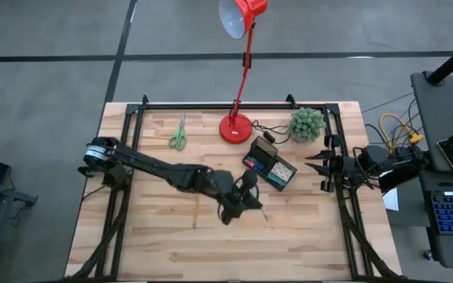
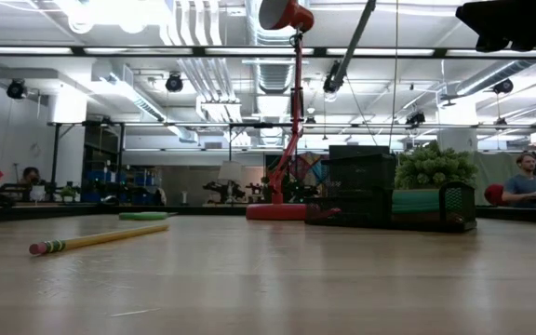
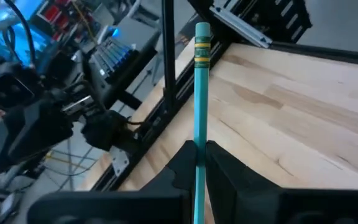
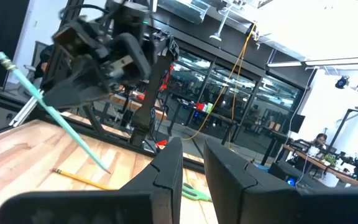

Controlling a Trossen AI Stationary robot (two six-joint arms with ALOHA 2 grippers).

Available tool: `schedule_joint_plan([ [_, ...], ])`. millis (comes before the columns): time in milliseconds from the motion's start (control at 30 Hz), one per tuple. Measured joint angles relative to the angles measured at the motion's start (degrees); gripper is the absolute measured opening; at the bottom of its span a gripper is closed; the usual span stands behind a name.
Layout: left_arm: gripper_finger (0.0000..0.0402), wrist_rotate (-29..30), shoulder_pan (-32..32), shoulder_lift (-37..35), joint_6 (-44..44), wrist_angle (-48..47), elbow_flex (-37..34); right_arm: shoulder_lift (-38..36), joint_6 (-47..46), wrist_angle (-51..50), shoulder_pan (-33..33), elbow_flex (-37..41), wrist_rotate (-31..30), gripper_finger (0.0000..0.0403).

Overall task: Pick and place office supplies into organizer
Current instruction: Put the blue pencil into the desk organizer

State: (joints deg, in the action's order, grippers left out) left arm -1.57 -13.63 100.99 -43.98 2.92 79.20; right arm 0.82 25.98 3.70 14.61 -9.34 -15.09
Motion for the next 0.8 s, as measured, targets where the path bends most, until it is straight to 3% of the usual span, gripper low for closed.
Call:
schedule_joint_plan([
  [400,0.0004,-5.03,8.74,0.00,0.69,3.65,-0.04,0.00,0.20,0.00,-0.02,0.00,0.00,0.0056],
  [567,0.0004,-11.39,13.33,0.02,5.67,6.78,-0.07,0.00,0.17,0.00,0.00,0.00,-0.01,0.0056],
  [800,0.0004,-11.75,17.06,0.07,11.91,10.79,-0.09,0.00,0.17,0.00,-0.02,0.00,-0.01,0.0056],
])
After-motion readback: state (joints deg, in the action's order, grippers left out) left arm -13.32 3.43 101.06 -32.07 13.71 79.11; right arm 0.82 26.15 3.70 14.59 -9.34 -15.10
